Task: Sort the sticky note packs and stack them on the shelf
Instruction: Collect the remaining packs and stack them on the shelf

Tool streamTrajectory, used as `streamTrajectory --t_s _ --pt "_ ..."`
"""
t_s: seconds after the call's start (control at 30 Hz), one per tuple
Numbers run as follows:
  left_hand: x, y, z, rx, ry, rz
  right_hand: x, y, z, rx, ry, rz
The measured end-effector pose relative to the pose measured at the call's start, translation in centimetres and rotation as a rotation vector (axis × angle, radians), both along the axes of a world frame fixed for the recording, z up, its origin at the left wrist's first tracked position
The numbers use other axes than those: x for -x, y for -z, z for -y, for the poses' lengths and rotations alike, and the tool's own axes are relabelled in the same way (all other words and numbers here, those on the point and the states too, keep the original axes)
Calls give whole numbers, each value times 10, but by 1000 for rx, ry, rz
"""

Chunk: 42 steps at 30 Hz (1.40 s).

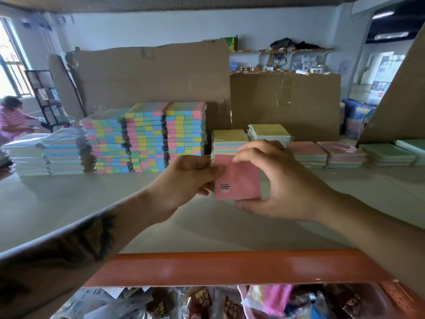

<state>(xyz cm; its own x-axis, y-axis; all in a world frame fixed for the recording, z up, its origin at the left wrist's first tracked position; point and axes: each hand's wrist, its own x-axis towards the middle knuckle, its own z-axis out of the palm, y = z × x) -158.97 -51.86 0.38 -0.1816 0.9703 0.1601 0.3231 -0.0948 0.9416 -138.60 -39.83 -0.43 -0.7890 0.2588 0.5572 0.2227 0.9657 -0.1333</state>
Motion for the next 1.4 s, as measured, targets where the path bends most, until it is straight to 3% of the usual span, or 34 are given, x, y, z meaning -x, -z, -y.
streamTrajectory --t_s 0.13,0.3,0.43,0.6,0.67,1.0,1.4 --pt "-4 -2 -5 31 -27 43 -3 -1 0 54 -23 -36" --pt "-23 -5 -18 -17 73 -165 -26 -5 -8 188 -51 -60" --pt "-51 -10 -27 49 234 -261 -67 -16 -28 170 -28 -48" --pt "-111 -8 -53 228 183 -992 -132 -31 -84 347 -1 19" --pt "-139 -5 -70 212 146 -1106 -155 -38 -114 395 38 59" --pt "-192 25 -128 303 -115 -1116 -170 -47 -228 409 141 171" --pt "-193 32 -125 305 -230 -1061 -166 -23 -239 520 143 234"
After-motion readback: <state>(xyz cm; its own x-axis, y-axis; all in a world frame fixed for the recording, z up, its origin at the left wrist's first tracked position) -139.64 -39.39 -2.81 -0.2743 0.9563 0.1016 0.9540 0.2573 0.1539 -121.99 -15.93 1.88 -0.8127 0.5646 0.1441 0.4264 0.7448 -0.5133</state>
